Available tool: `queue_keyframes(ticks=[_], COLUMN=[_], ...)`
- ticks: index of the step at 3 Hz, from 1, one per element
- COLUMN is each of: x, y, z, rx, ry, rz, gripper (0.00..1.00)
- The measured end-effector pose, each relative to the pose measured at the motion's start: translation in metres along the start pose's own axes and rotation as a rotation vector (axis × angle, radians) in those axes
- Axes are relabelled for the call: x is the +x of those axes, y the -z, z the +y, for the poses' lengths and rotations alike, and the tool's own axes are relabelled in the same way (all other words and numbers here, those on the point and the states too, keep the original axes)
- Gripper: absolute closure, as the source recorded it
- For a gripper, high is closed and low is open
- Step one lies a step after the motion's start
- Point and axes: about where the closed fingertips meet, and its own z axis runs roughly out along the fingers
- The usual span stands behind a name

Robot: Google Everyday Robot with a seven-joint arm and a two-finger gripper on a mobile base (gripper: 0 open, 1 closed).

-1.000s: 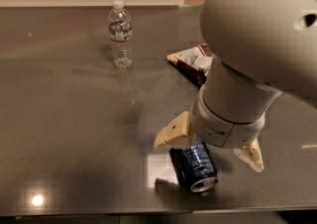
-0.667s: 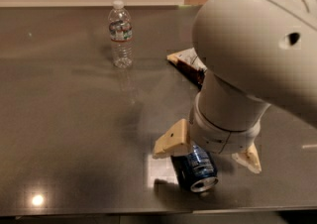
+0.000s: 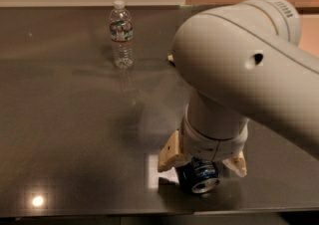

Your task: Place pepsi can upright

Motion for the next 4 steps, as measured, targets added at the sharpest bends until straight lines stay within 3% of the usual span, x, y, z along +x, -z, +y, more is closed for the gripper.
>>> queue_keyframes(ticks=[2, 3, 4], x=[0.004, 0.011, 0.023], y=[-0.005, 0.006, 0.032], z=[-0.003, -0.007, -0.017], rx=[-0.03, -0.007, 0.055], ry=[0.009, -0.056, -0.199], rz=[-0.025, -0.089, -0.155], gripper=[0.64, 0.87, 1.0])
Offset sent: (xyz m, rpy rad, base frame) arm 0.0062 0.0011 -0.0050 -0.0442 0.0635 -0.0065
